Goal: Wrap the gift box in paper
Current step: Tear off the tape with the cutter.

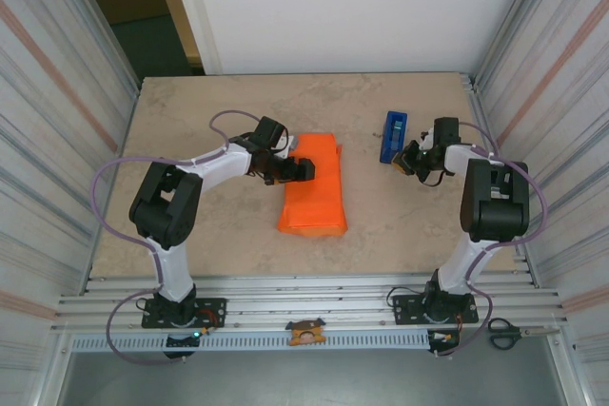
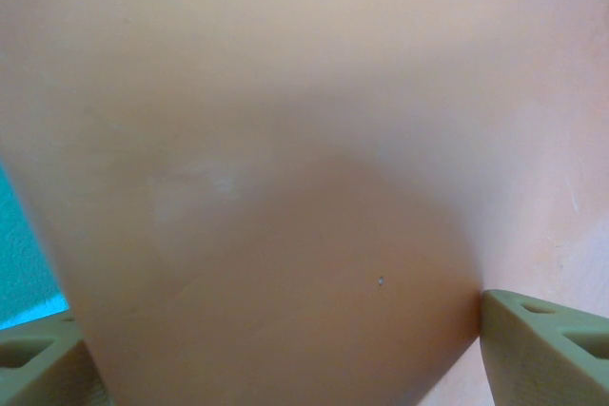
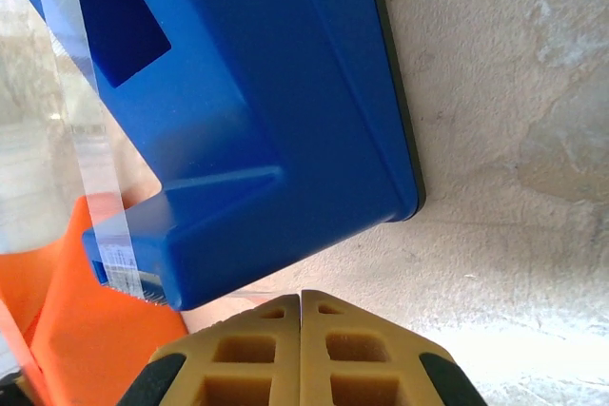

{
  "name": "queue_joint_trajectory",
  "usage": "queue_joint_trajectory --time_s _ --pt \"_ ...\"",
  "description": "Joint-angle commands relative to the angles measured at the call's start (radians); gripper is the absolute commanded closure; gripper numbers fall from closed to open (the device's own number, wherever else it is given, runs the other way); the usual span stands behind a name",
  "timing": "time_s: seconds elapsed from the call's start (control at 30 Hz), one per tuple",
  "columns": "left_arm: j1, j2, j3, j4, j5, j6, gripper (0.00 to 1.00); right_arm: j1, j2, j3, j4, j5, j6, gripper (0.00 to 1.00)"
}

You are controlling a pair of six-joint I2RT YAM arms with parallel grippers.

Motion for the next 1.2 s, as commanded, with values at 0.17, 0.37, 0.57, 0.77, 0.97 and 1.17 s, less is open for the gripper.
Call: queue_joint_trajectory --time_s 0.17,0.37,0.57,0.77,0.97,1.17 --pt "-0.031 0.102 -0.051 -0.069 -0.036 0.023 0.13 -0.003 0.035 -0.013 -0.181 0.131 -0.069 1.00" --pt "-0.032 0.109 -0.052 -0.068 -0.034 0.025 0.13 -0.003 0.021 -0.015 -0.191 0.133 -0.079 1.00" --pt "-0.034 0.104 -0.053 -0.070 -0.035 0.026 0.14 0.016 0.001 0.002 -0.235 0.201 -0.102 1.00" --pt "-0.037 0.102 -0.052 -0.072 -0.034 0.024 0.13 0.013 -0.075 -0.003 -0.261 0.130 -0.128 1.00" --pt "-0.041 0.098 -0.048 -0.074 -0.033 0.022 0.13 -0.032 -0.142 0.015 -0.297 0.014 -0.160 0.94" --pt "-0.041 0.100 -0.044 -0.074 -0.035 0.019 0.14 -0.062 -0.159 -0.016 -0.175 -0.118 -0.089 0.95"
